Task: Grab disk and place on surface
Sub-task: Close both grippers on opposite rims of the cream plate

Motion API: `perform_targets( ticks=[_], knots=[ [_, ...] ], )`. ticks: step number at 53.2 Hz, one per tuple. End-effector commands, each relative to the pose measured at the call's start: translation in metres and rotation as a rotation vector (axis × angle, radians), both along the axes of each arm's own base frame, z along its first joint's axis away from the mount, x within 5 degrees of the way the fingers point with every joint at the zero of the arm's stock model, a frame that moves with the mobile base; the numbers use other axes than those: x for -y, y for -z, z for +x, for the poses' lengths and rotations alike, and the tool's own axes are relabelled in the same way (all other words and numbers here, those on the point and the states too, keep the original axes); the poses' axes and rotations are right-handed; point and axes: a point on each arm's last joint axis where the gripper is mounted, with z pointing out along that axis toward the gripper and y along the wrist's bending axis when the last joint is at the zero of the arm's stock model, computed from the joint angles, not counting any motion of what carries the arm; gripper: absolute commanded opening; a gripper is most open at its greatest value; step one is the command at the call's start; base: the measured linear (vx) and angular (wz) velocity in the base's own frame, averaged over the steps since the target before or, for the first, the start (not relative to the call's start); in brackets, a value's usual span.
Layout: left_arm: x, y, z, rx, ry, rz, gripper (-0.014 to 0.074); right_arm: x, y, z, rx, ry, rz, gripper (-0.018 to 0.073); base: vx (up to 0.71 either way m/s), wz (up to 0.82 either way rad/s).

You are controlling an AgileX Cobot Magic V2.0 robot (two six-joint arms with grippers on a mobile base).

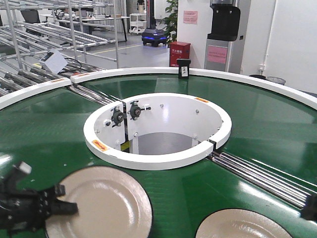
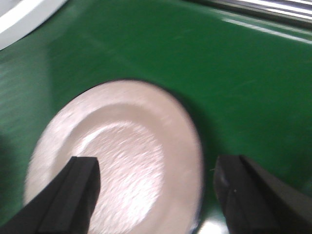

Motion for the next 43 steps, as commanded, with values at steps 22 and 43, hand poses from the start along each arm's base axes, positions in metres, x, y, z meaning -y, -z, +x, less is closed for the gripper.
perform_targets(
  ticks=[22, 43],
  knots=[
    [0.0, -0.065, -0.021, 0.156, -0.001, -0.134, -0.0001, 0.055, 0.057, 0.059, -0.012, -0.275, 0.222, 0.0533, 0.0, 0.0],
    [0.001, -0.066, -0.023, 0.151, 0.016, -0.147, -0.0001, 0.033, 0.112, 0.082, -0.138, -0.375, 0.335, 0.0533, 0.0, 0.0]
  ],
)
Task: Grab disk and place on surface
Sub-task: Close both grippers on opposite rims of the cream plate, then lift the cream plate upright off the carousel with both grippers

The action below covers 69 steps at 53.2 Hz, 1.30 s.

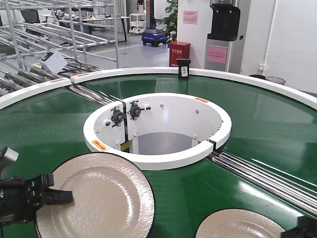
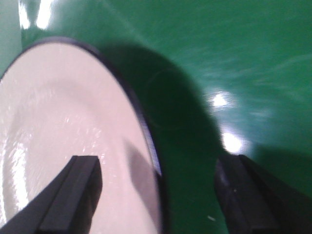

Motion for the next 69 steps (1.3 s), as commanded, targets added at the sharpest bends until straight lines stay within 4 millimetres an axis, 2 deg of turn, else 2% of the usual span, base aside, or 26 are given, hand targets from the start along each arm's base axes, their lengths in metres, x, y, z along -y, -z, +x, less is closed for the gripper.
perform_targets(
  ticks=[1, 7, 12, 17, 29, 37, 42, 52, 69],
  knots=[
    [0.004, -0.03, -0.003, 0.072, -0.015, -0.11, -0.0001, -0.018, -0.012, 0.009, 0.064, -0.07, 0.028, 0.0533, 0.0, 0.0],
    [0.004, -0.03, -0.003, 0.072, -0.014, -0.11, -0.0001, -0.033, -0.006, 0.013, 0.048, -0.114, 0.029, 0.0523, 0.0, 0.0],
    [0.004, -0.03, -0.003, 0.072, -0.015, -0.111, -0.0001, -0.041, -0.006, 0.013, 0.046, -0.137, 0.032, 0.0466, 0.0, 0.0],
    [0.004, -0.031, -0.002, 0.074, -0.021, -0.124, -0.0001, -0.043, -0.007, 0.014, 0.025, -0.107, 0.061, 0.0347, 0.0, 0.0],
    [0.004, -0.037, 0.001, 0.085, -0.066, -0.209, -0.0001, -0.048, -0.009, 0.01, -0.035, -0.095, 0.147, -0.0017, 0.0, 0.0],
    [0.003, -0.037, 0.002, 0.088, -0.088, -0.207, -0.0001, -0.055, -0.021, 0.006, -0.045, -0.106, 0.233, -0.0008, 0.0, 0.0],
    [0.001, -0.036, 0.003, 0.09, -0.11, -0.195, -0.0001, -0.058, -0.037, 0.003, -0.027, -0.081, 0.271, -0.0008, 0.0, 0.0],
    [-0.001, -0.035, 0.005, 0.093, -0.135, -0.182, -0.0001, -0.063, -0.088, -0.013, 0.061, -0.002, 0.292, -0.0008, 0.0, 0.0],
    [0.002, -0.035, 0.004, 0.053, -0.14, -0.216, -0.0001, -0.081, -0.183, -0.066, 0.272, 0.085, 0.398, -0.0008, 0.0, 0.0]
  ],
)
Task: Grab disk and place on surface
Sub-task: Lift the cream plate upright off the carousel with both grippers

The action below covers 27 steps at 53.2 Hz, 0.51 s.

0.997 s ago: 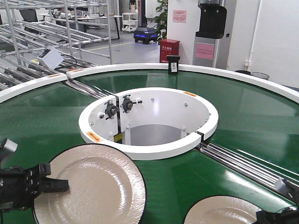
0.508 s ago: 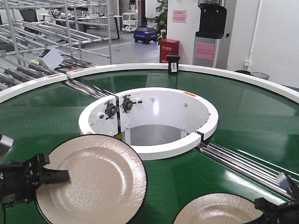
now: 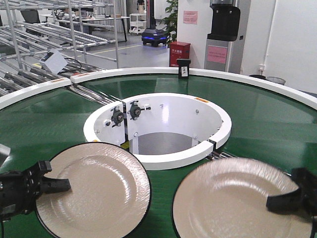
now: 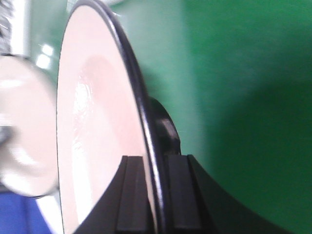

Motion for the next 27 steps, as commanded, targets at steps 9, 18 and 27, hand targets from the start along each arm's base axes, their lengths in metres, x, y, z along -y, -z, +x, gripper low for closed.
perform_targets(
  ticks=[9, 18, 27],
  knots=[
    [0.035, -0.03, -0.009, 0.011, 0.062, -0.175, -0.0001, -0.017, -0.094, -0.019, 0.238, 0.026, 0.174, -0.0008, 0.0, 0.0],
    [0.075, -0.029, -0.017, -0.044, 0.131, -0.2, -0.0001, -0.044, -0.113, -0.004, 0.259, -0.037, 0.203, -0.0008, 0.0, 0.0],
    [0.105, -0.028, -0.027, -0.082, 0.167, -0.208, -0.0001, -0.077, -0.116, 0.02, 0.258, -0.1, 0.228, -0.0008, 0.0, 0.0]
  ],
)
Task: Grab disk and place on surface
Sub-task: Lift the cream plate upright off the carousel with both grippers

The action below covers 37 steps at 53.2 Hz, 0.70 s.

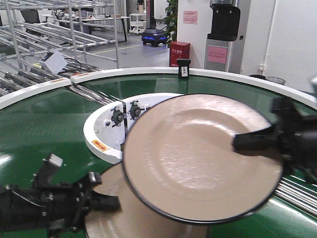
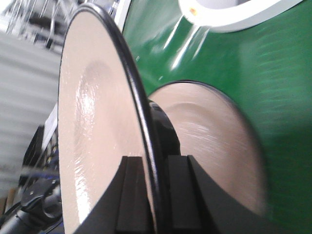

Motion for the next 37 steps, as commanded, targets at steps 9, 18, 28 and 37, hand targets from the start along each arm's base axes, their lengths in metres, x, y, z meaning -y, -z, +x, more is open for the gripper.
perform_targets(
  ticks=[9, 18, 28, 37],
  knots=[
    [0.02, -0.029, -0.009, 0.016, -0.014, -0.127, -0.0001, -0.021, -0.024, 0.022, 0.053, 0.001, 0.142, -0.0008, 0.0, 0.0],
    [0.019, -0.028, -0.008, 0.02, -0.033, -0.119, -0.0001, -0.019, -0.022, 0.025, 0.062, 0.03, 0.13, -0.0008, 0.0, 0.0],
    [0.019, -0.028, -0.008, 0.02, -0.033, -0.119, -0.0001, -0.019, -0.022, 0.025, 0.062, 0.03, 0.13, -0.0008, 0.0, 0.0],
    [0.019, -0.028, -0.008, 0.02, -0.033, -0.119, -0.0001, -0.019, -0.022, 0.025, 0.062, 0.03, 0.13, -0.0008, 0.0, 0.0]
  ],
)
